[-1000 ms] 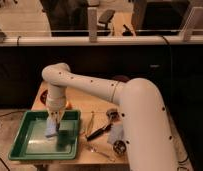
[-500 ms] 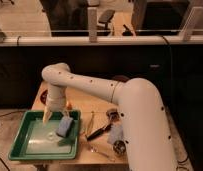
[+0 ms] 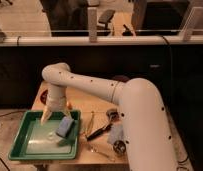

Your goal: Place sponge in tray

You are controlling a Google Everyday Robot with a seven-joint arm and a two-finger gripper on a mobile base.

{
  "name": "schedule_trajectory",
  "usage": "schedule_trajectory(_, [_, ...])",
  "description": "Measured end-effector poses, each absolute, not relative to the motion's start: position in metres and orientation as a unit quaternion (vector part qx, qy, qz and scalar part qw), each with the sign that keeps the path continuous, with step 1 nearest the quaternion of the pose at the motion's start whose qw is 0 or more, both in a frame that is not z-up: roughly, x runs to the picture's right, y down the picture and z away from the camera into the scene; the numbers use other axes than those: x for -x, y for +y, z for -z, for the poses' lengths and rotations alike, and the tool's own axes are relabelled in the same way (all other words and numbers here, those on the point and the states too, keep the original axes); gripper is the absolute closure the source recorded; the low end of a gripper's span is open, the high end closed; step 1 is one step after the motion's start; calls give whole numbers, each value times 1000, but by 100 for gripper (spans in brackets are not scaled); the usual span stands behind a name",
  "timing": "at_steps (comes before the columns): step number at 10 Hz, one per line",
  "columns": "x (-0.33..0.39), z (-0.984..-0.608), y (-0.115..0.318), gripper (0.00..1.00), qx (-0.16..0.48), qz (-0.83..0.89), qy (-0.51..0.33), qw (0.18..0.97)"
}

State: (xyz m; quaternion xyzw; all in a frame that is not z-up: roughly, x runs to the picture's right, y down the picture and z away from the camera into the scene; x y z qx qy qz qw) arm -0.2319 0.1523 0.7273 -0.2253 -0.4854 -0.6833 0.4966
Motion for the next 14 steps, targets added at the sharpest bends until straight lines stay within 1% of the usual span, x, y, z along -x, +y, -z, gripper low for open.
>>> schedule_trajectory(14, [231,-726,154,20,221,687,-491,487])
